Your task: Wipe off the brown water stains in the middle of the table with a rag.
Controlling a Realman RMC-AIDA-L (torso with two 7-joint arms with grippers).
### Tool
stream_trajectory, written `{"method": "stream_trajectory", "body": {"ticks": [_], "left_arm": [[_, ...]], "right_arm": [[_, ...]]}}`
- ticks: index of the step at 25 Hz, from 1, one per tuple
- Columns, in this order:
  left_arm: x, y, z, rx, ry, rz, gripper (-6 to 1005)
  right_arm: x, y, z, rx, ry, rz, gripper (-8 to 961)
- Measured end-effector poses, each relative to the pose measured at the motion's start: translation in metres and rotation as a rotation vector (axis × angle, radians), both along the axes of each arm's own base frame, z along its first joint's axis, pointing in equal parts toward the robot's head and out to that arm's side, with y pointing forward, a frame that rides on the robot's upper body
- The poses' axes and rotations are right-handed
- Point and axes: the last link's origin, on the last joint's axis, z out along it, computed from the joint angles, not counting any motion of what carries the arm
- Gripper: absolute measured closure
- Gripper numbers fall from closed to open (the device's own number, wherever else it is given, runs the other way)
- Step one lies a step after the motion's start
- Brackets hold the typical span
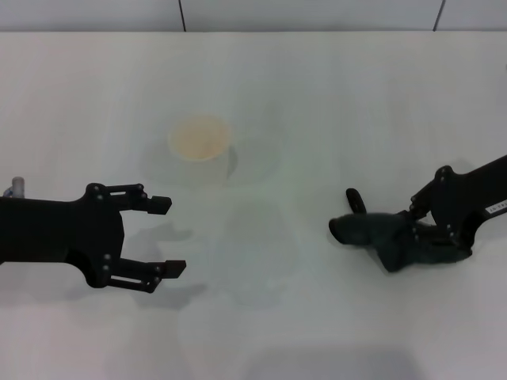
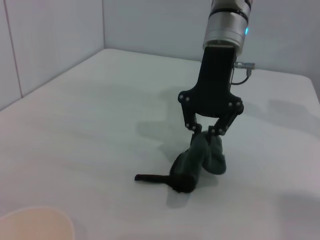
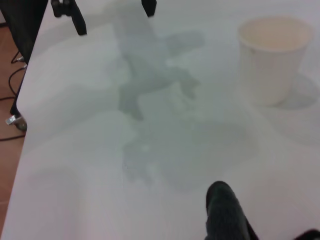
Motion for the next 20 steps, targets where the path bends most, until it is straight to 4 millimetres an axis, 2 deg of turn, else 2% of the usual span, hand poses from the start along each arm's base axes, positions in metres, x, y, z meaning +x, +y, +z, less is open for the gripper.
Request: {"method": "stream_trajectory", "body": {"ticks": [5, 10, 15, 20], "left_arm": [[0.000, 0.000, 0.000, 0.000, 0.000, -0.001, 111], [0.003, 0.001, 0.001, 0.009, -0.016, -0.012, 111], [0.002, 0.001, 0.000, 0.010, -0.045, -0.012, 111], [0.000, 0.001, -0.002, 0.014, -0.049, -0.007, 111]], "right_arm": [[0.003, 0.001, 0.002, 0.010, -0.003, -0.011, 823], [0.005, 0.001, 0.014, 0.028, 0.026, -0.023, 606], [0.011, -0.004, 0.030, 0.044, 0.084, -0.016, 492], [0.017, -0.012, 0.048, 0.077, 0.180, 0.000, 492]]}}
